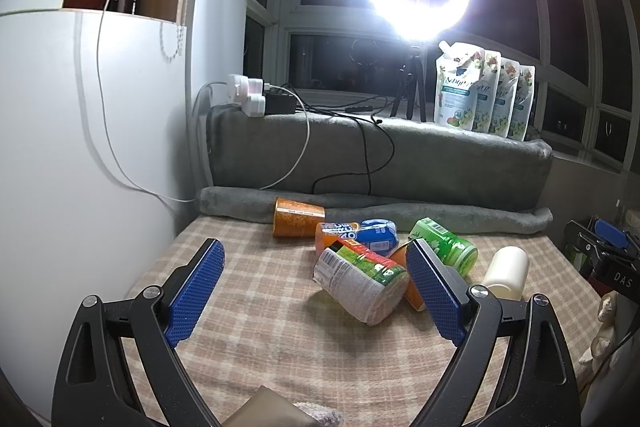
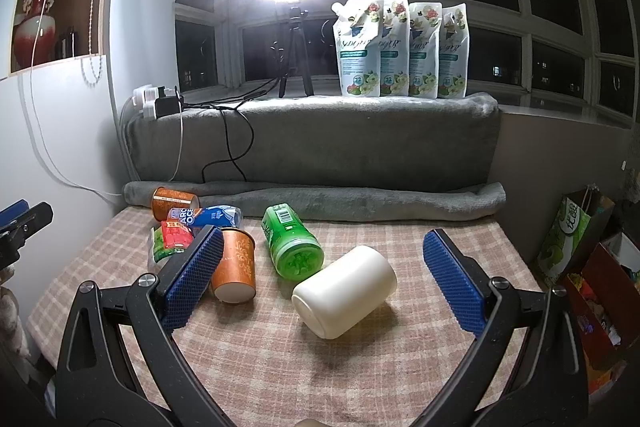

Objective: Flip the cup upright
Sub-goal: 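Reach the right tool to the lying blue-orange Arctic Ocean cup and grasp it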

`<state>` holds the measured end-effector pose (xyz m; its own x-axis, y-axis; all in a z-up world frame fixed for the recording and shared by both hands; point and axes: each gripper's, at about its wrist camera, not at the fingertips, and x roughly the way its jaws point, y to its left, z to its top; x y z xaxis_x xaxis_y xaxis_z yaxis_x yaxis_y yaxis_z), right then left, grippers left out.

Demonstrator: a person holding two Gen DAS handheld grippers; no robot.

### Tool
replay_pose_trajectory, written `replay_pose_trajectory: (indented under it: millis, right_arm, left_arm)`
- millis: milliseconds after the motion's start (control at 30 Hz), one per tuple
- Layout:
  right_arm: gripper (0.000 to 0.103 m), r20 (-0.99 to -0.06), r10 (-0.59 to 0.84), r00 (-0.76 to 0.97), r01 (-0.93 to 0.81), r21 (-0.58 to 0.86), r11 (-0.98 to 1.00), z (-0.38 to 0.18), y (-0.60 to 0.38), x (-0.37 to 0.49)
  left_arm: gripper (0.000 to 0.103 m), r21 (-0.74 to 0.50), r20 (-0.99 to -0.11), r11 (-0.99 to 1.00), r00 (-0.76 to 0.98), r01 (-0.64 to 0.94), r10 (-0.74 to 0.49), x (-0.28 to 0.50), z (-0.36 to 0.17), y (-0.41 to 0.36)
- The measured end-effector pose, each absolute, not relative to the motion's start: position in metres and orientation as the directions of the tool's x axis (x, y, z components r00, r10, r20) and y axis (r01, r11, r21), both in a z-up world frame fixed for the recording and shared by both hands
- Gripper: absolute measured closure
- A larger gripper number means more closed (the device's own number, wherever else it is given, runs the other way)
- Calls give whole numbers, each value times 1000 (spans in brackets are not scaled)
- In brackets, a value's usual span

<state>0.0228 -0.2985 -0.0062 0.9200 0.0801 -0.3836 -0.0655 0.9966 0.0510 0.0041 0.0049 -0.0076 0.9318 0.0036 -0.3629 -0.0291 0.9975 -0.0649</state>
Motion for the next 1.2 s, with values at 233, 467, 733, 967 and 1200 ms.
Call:
replay_pose_trajectory:
  millis: [233, 467, 733, 967, 1200]
  right_arm:
    - [1, -405, 125, 906, -133, 8, 991, -10, -289, 40]
    - [1, -459, 222, 860, -300, -104, 948, -8, -264, 74]
    - [1, -612, 311, 727, -533, -217, 818, -14, -223, 134]
    - [1, -711, 295, 638, -652, -294, 699, -30, -173, 186]
    - [9, -809, 261, 527, -751, -300, 588, -48, -136, 236]
  left_arm:
    - [11, -65, -380, 998, 925, -24, -3, 10, -13, 6]
    - [11, -73, -434, 997, 901, -30, -5, 18, -26, 18]
    - [11, -87, -508, 996, 861, -26, -22, 28, -48, 32]
    - [11, -109, -569, 994, 822, -32, -36, 39, -68, 41]
    - [11, -125, -580, 991, 815, -58, -25, 44, -74, 55]
